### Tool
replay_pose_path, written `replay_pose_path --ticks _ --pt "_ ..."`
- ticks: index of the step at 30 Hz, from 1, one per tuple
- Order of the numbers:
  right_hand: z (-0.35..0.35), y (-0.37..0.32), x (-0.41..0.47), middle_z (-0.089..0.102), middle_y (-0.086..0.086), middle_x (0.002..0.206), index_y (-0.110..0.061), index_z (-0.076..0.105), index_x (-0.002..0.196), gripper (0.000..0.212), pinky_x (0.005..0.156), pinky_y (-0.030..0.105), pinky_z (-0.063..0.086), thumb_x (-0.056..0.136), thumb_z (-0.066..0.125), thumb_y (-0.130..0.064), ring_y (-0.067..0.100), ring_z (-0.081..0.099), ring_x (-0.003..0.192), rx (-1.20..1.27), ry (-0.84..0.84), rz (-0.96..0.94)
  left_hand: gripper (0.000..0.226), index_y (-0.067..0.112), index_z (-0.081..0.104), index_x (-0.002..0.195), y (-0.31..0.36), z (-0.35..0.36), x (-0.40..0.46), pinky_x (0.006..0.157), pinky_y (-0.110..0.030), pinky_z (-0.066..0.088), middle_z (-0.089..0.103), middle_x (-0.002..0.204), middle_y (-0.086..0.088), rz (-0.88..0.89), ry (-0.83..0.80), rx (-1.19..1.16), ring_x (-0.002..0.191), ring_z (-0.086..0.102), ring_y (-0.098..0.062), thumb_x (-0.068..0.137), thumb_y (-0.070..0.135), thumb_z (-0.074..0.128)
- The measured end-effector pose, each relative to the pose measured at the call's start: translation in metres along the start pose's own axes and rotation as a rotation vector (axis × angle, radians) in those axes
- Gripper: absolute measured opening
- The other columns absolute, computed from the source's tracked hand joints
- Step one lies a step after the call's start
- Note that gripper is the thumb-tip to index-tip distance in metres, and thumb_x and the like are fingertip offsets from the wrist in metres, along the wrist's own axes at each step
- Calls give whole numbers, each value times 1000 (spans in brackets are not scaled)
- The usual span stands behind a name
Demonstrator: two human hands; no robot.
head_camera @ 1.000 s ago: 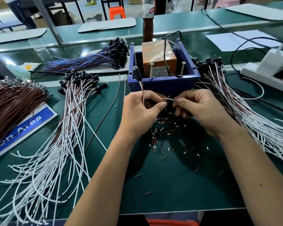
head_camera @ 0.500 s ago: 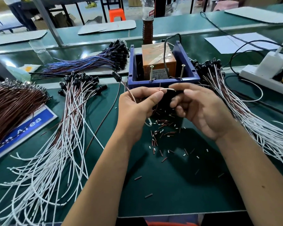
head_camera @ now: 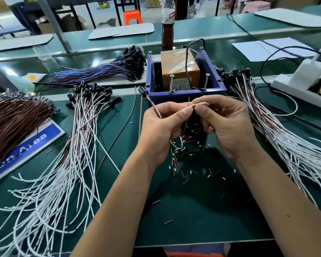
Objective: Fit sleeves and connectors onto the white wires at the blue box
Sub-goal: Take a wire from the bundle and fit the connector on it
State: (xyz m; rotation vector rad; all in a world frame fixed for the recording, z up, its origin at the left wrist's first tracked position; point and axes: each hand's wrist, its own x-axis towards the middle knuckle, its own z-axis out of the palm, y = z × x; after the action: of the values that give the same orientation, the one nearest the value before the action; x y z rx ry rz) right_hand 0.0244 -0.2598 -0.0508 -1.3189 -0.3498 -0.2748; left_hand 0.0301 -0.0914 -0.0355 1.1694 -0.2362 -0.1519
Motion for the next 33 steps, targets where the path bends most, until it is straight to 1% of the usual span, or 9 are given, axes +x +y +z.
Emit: replay_pose_path --ticks 2,4,6,7,12,16,20,27,33 --pt "0 -2 1 75 2 82 -22 82 98 13 47 19 40 87 82 -29 9 51 53 53 61 -10 8 4 68 81 2 1 0 43 -12 32 77 106 -12 37 43 18 43 48 4 89 2 70" --pt "-2 -5 3 76 4 87 -22 81 96 10 45 21 39 88 82 -29 11 52 52 79 118 -37 9 4 68 81 2 1 1 43 -12 31 76 114 -15 91 78 52 43 47 3 89 0 71" --pt "-4 -8 4 78 10 99 -21 78 94 2 45 22 39 95 76 -22 14 54 51 84 135 -67 11 3 70 83 0 1 1 43 -12 32 77 107 -15 155 95 88 44 48 2 91 -4 70" --pt "-5 -9 5 78 13 102 -21 76 93 6 45 22 40 98 73 -19 15 54 51 77 154 -80 9 2 71 84 0 2 1 45 -11 35 77 99 -16 186 102 105 46 51 2 91 -4 70" --pt "-4 -9 5 77 10 81 -21 74 86 13 43 21 38 97 75 -15 14 52 45 -48 289 -134 4 5 73 87 -1 0 3 54 -7 41 73 80 -17 336 180 168 50 55 4 91 3 73" --pt "-4 -5 5 76 9 75 -20 75 83 11 44 21 39 93 80 -17 15 52 43 -178 411 -147 6 4 73 92 -3 -3 6 56 -11 43 75 81 -17 355 297 183 53 57 0 90 8 76" --pt "-3 -4 5 76 5 73 -21 75 83 11 46 23 43 92 81 -19 15 55 43 -341 489 -186 7 12 73 85 -4 -5 9 58 -15 44 76 81 -17 380 379 193 57 60 -6 88 11 79" --pt "4 -5 4 72 -6 71 -28 75 85 11 54 26 50 94 78 -21 18 66 58 -580 573 -322 9 18 74 81 -6 -7 12 61 -21 46 77 81 -12 397 463 242 61 64 -11 88 12 76" --pt "12 -2 9 67 -18 73 -16 80 89 10 63 12 47 96 73 -18 -2 64 65 -738 654 -375 10 15 73 86 -8 0 12 72 -24 54 78 81 -5 460 530 291 78 75 -17 90 6 74"
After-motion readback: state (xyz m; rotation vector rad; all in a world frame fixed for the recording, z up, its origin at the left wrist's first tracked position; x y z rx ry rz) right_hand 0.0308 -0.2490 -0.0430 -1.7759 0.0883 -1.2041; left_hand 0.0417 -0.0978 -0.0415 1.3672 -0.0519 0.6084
